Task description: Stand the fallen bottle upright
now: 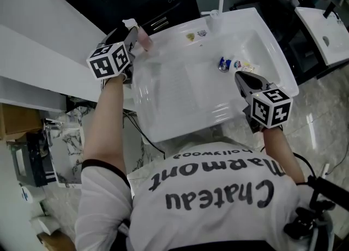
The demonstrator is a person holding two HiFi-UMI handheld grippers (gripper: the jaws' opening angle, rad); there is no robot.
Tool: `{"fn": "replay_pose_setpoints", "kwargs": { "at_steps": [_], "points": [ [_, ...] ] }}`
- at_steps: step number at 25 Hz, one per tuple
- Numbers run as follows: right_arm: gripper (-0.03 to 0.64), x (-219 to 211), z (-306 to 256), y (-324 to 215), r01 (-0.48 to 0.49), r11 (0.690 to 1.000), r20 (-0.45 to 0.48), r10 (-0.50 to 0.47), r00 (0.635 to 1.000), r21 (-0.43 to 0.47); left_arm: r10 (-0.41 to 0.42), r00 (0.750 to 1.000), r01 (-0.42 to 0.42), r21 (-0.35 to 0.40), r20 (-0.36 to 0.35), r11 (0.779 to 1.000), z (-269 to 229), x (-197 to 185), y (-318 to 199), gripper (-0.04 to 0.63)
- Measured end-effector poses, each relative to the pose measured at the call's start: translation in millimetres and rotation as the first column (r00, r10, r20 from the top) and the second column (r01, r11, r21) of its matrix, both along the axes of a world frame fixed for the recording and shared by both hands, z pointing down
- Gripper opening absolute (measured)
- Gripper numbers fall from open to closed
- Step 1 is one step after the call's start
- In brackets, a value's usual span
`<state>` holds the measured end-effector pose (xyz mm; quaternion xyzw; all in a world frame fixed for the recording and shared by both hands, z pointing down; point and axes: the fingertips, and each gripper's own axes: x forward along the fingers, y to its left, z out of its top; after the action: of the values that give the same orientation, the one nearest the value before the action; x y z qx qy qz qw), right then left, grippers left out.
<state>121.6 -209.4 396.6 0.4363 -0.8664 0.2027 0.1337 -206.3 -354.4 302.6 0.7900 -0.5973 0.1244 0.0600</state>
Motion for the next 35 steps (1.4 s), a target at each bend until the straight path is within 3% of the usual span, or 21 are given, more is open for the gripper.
{"fn": "replay_pose_setpoints", "kwargs": {
  "at_steps": [8, 14, 22, 27, 35],
  "points": [
    [0.015, -4.8, -32.7, 16.0, 0.032, 0.997, -0.023, -0.03, 0.999, 0.075, -0.001, 0.993, 0.02, 0.169, -0.114, 0.985, -58.9, 12.3, 42.9, 0.146],
    [0.015, -22.5, -87.5, 32.3, 0.088, 0.974, -0.062, -0.076, 0.995, 0.211, 0.03, 0.985, 0.012, 0.239, -0.171, 0.971, -79.6, 26.7, 98.0, 0.035],
    [0.015, -52.0, -132.2, 51.1, 0.113, 0.938, -0.039, -0.106, 0.994, 0.328, 0.168, 0.95, -0.071, 0.342, -0.264, 0.937, -106.7, 59.7, 169.3, 0.014],
    [0.015, -72.0, -156.0, 63.1, 0.098, 0.922, 0.023, -0.115, 0.993, 0.375, 0.255, 0.898, -0.13, 0.339, -0.359, 0.932, -109.8, 76.5, 211.7, 0.014],
    [0.015, -113.7, -179.6, 87.4, 0.038, 0.912, 0.069, -0.073, 0.995, 0.409, 0.309, 0.9, -0.233, 0.26, -0.306, 0.937, -83.1, 56.0, 264.0, 0.014]
  ]
}}
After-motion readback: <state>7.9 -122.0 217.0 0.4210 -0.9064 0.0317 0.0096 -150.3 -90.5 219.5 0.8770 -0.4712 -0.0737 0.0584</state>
